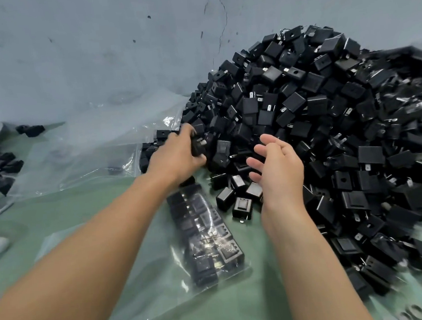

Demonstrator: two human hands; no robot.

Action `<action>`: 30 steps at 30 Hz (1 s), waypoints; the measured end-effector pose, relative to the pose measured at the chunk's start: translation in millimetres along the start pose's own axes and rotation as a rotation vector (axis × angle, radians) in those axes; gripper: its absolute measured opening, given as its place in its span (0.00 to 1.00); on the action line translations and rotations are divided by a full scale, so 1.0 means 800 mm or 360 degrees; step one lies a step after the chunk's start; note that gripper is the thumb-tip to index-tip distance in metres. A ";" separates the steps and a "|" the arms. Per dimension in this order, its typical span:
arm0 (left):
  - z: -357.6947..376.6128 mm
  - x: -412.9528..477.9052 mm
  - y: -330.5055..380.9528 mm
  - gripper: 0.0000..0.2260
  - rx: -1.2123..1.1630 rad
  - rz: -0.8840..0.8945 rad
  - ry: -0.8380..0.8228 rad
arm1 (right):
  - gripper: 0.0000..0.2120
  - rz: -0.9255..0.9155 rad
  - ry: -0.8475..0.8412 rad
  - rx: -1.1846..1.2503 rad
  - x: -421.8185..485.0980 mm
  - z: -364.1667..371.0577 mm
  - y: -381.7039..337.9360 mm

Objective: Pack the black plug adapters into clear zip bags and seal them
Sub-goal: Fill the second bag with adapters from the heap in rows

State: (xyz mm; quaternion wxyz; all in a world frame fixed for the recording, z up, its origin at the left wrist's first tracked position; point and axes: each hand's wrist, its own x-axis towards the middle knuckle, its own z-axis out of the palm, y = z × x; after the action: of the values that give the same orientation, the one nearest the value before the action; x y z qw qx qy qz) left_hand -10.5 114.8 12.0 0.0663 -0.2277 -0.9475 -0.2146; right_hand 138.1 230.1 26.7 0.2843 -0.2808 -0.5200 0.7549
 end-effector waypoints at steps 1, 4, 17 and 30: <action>-0.010 0.004 -0.004 0.19 -0.0190 -0.0055 0.0081 | 0.13 0.0018 -0.0011 0.0007 0.000 0.000 0.000; -0.045 0.011 -0.012 0.11 -0.0869 -0.0384 0.0233 | 0.14 0.0133 -0.0094 0.0030 -0.003 0.005 0.002; -0.038 -0.035 -0.018 0.12 -0.0388 -0.0196 -0.0277 | 0.08 0.0083 -0.0102 -0.0436 -0.031 0.013 0.027; 0.015 -0.020 -0.031 0.20 0.0180 -0.0236 -0.0204 | 0.19 -0.0731 -0.0344 -0.2131 -0.021 0.006 0.068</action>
State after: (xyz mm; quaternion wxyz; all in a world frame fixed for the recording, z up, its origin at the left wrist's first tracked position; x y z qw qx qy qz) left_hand -7.8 93.3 -11.5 0.0021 -0.1660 -0.9746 -0.1500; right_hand 138.4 198.8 -21.3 0.1496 -0.2022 -0.9429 0.2182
